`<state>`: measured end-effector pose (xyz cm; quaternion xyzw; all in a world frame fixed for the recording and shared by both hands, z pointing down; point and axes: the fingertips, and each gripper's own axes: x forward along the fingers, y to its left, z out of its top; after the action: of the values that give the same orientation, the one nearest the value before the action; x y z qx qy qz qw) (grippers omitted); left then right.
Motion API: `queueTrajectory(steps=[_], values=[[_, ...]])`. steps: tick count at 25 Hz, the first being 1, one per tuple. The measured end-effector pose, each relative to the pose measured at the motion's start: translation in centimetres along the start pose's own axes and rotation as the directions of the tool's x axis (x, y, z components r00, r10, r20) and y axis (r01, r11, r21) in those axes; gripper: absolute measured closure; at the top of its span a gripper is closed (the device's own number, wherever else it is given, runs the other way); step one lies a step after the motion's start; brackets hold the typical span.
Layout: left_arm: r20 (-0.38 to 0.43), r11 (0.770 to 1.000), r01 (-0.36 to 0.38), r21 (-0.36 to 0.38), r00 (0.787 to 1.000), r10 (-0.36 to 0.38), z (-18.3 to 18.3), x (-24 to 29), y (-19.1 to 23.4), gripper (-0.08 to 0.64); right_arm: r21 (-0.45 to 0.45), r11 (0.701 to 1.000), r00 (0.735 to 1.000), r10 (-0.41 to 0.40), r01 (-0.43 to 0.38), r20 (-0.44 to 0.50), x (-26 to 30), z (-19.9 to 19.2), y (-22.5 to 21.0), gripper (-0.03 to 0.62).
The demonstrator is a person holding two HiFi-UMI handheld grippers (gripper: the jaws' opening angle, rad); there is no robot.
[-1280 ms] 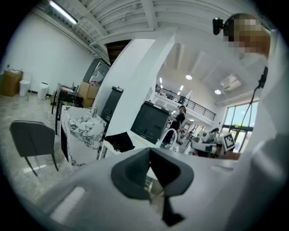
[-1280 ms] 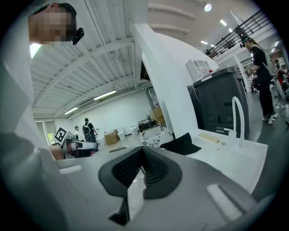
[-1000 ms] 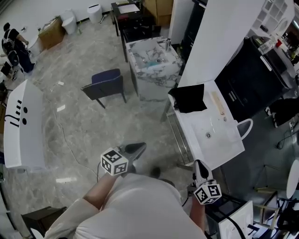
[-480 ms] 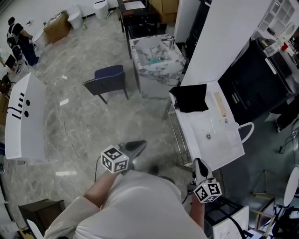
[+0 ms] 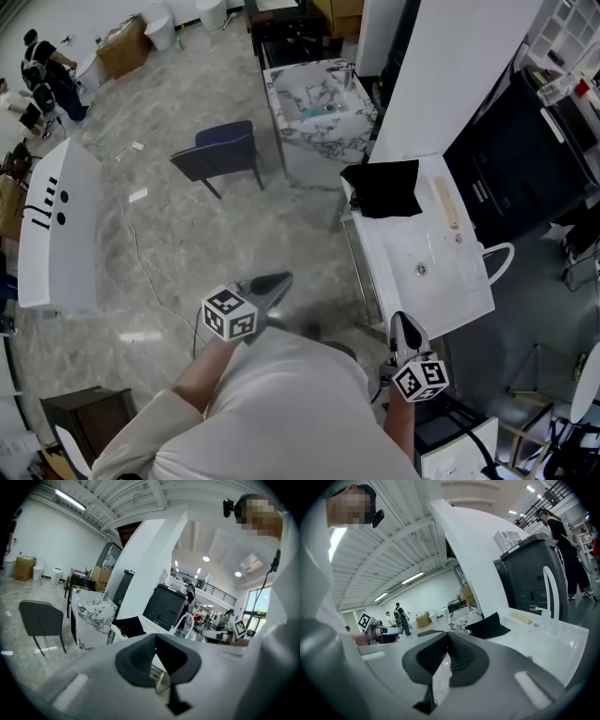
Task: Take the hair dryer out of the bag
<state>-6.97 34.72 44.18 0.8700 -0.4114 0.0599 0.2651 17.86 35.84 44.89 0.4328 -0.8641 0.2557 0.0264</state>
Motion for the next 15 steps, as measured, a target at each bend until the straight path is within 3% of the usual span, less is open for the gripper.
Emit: queueTrajectory(steps=[15], values=[[-0.013,0.998,-0.027,-0.050,1.000,0.026,-0.4,2.9,1.4,0.558,0.025,0.998,0.998,0.051,-0.050,-0.036,3.7,0.3,-1.2,0.588]])
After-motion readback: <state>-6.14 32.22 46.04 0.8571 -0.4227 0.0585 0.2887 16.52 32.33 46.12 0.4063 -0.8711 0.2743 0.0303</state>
